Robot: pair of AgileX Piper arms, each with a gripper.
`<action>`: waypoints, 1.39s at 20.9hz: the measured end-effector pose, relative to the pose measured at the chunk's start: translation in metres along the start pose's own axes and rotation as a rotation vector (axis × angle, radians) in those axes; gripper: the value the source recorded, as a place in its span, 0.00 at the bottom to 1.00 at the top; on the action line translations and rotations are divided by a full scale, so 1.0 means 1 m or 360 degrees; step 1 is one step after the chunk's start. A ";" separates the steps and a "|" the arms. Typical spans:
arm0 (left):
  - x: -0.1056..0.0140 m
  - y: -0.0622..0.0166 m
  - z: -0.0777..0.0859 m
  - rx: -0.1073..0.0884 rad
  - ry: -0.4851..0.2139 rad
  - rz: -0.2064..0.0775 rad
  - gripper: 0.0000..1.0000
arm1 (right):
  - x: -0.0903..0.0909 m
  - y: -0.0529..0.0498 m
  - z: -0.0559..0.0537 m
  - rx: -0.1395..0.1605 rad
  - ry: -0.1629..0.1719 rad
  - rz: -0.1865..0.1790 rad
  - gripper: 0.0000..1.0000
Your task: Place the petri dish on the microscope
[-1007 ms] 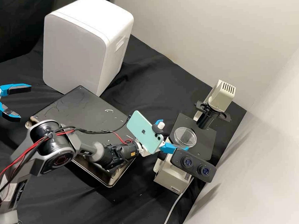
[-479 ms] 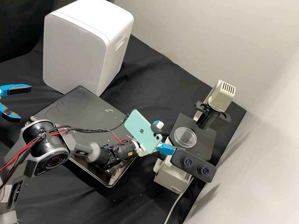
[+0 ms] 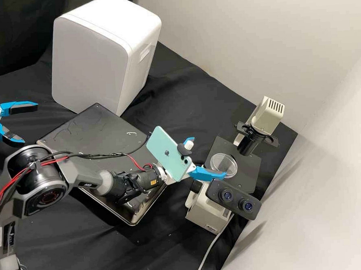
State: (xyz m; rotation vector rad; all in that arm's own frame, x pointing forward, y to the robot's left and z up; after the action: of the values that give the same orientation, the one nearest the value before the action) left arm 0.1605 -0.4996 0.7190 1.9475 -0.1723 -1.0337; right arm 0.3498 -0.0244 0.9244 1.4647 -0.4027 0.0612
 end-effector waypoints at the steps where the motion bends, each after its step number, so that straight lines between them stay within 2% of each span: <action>1: 0.000 0.0000 0.000 0.0000 0.0000 0.0000 1.00 | -0.002 0.002 -0.003 0.0001 0.0016 0.0015 1.00; 3: 0.000 0.0000 0.000 0.0000 0.0000 0.0000 1.00 | -0.004 0.005 -0.008 0.0003 0.0047 0.0035 1.00; 6: 0.000 0.0000 0.000 0.0000 0.0000 0.0000 1.00 | -0.004 -0.001 -0.016 0.0018 0.0078 0.0020 1.00; 9: 0.000 0.0000 0.000 0.0000 0.0000 0.0000 1.00 | -0.004 -0.015 -0.026 0.0016 0.0118 -0.0040 1.00; 12: 0.000 -0.0002 0.000 -0.0001 0.0000 -0.0002 1.00 | 0.000 -0.032 -0.029 -0.0027 0.0130 -0.0101 1.00; 16: 0.001 -0.0018 -0.001 -0.0009 0.0004 -0.0015 1.00 | 0.003 -0.044 -0.024 -0.0016 0.0074 -0.0135 1.00; 19: 0.001 -0.0019 0.000 -0.0008 0.0001 -0.0016 1.00 | 0.004 -0.047 -0.020 -0.0006 0.0043 -0.0143 1.00; 25: 0.001 -0.0021 0.000 -0.0008 -0.0005 -0.0018 1.00 | 0.011 -0.043 -0.012 -0.0003 0.0005 -0.0114 1.00; 29: 0.001 -0.0023 0.001 -0.0008 -0.0009 -0.0020 1.00 | 0.015 -0.044 -0.009 -0.0003 -0.0017 -0.0130 1.00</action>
State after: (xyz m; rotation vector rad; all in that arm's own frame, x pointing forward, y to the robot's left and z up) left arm 0.1601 -0.4992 0.7164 1.9436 -0.1609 -1.0466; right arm 0.3786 -0.0242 0.8864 1.4785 -0.3512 -0.0128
